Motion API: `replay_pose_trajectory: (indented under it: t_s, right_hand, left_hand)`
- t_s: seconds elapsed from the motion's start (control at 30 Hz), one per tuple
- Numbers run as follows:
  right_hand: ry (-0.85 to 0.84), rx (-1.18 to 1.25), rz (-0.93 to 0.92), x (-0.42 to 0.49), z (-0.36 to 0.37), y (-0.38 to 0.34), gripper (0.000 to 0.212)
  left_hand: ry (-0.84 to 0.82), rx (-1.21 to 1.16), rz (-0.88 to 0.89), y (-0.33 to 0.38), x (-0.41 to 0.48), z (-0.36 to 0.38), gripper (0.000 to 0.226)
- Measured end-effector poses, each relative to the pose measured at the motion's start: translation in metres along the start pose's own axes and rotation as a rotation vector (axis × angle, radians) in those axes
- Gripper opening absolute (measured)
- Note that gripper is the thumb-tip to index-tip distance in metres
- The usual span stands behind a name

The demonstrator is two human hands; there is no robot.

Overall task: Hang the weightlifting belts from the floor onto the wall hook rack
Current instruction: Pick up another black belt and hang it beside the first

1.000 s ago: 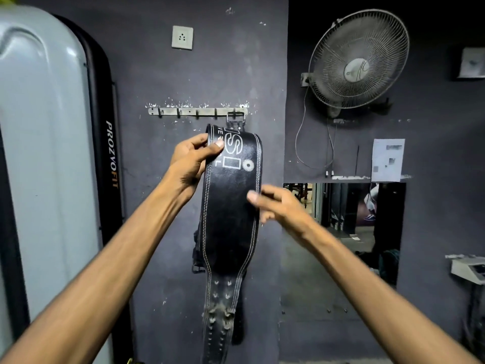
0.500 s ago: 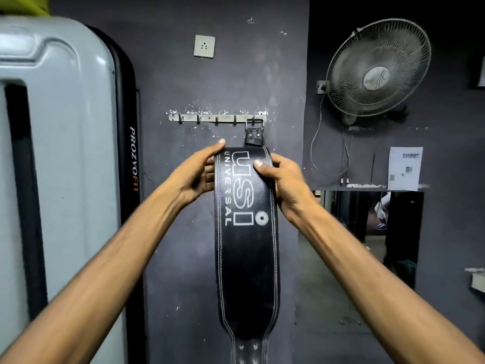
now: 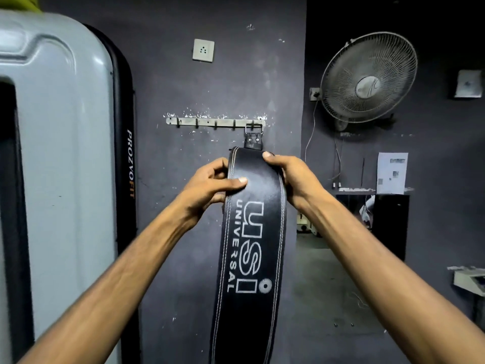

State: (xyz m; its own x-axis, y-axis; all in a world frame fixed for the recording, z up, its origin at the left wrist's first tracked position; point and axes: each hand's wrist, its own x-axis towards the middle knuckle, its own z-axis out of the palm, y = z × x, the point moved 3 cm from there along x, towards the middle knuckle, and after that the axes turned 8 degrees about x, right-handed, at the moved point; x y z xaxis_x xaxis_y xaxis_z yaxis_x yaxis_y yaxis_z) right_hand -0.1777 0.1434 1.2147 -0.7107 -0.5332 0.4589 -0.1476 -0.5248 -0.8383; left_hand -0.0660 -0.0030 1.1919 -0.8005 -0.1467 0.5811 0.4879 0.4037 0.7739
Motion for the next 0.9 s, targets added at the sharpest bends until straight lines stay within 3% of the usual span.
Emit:
replay_pose_trajectory:
  t_s: [0.13, 0.27, 0.37, 0.4, 0.53, 0.7, 0.8, 0.9]
  right_hand:
    - [-0.032, -0.091, -0.098, -0.007, 0.016, 0.018, 0.006]
    - [-0.083, -0.099, -0.183, -0.017, 0.029, 0.038, 0.017]
    - [-0.114, -0.096, -0.123, -0.014, 0.034, 0.037, 0.007]
    - [-0.102, -0.084, -0.072, -0.008, 0.034, 0.035, 0.012]
    - [-0.004, -0.088, 0.103, 0.016, 0.038, 0.028, 0.028]
    - [0.039, -0.127, 0.04, 0.021, 0.048, 0.043, 0.009]
    - [0.009, -0.178, -0.072, 0.018, 0.053, 0.056, 0.021]
    - [-0.035, -0.205, -0.142, 0.009, 0.059, 0.064, 0.012]
  left_hand:
    - [0.105, -0.005, -0.129, 0.001, 0.012, -0.026, 0.034]
    - [0.138, -0.077, -0.159, 0.005, 0.023, -0.041, 0.06]
    - [0.163, -0.05, -0.098, 0.001, 0.023, -0.048, 0.02]
    - [0.154, -0.036, -0.083, -0.002, 0.021, -0.047, 0.011]
    - [0.081, -0.033, -0.013, -0.021, 0.007, -0.046, 0.027]
    - [-0.011, -0.011, -0.069, -0.034, 0.007, -0.058, 0.008]
    - [0.028, 0.044, -0.227, -0.035, 0.021, -0.068, 0.04]
    - [0.094, -0.036, -0.269, -0.033, 0.034, -0.07, 0.036]
